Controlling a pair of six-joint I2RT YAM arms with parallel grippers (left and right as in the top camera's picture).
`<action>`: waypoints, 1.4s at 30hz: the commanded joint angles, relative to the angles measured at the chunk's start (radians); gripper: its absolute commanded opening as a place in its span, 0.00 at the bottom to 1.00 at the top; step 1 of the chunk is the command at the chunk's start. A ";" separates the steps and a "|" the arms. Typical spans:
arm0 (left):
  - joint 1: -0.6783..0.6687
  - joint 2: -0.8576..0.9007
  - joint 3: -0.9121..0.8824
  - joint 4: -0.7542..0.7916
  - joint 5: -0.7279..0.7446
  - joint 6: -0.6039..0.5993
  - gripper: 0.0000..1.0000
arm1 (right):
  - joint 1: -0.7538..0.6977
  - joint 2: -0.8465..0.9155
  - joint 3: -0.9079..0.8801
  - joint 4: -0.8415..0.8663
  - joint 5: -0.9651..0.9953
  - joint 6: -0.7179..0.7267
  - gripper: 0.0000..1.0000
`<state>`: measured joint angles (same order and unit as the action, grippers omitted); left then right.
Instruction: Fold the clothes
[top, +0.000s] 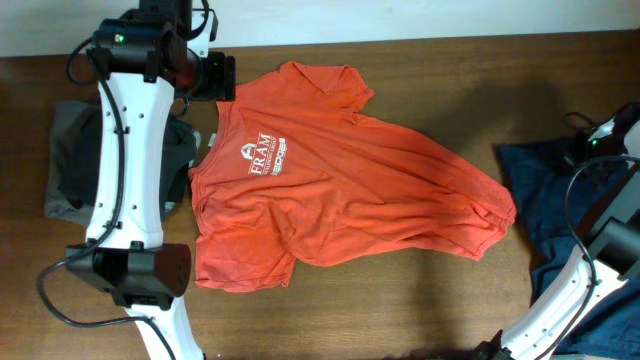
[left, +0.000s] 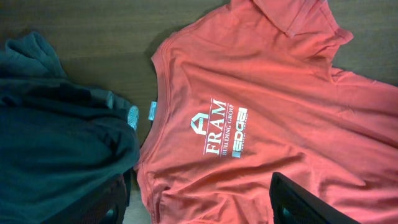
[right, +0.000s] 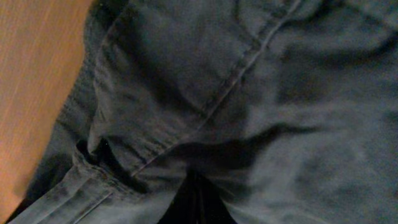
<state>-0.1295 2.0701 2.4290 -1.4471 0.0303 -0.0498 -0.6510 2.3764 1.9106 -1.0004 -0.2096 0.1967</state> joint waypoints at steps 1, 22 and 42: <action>0.003 0.000 0.001 0.001 0.012 0.000 0.73 | -0.067 0.066 -0.025 0.106 0.354 0.079 0.04; 0.003 -0.021 0.001 -0.014 0.040 0.000 0.75 | -0.170 -0.080 0.366 -0.069 -0.539 -0.193 0.11; -0.032 -0.337 -0.188 -0.241 0.235 0.032 0.80 | -0.025 -0.650 0.386 -0.328 -0.557 -0.182 0.64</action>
<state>-0.1310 1.6932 2.3856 -1.6821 0.1551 -0.0200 -0.6903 1.7473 2.2917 -1.2938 -0.7689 0.0185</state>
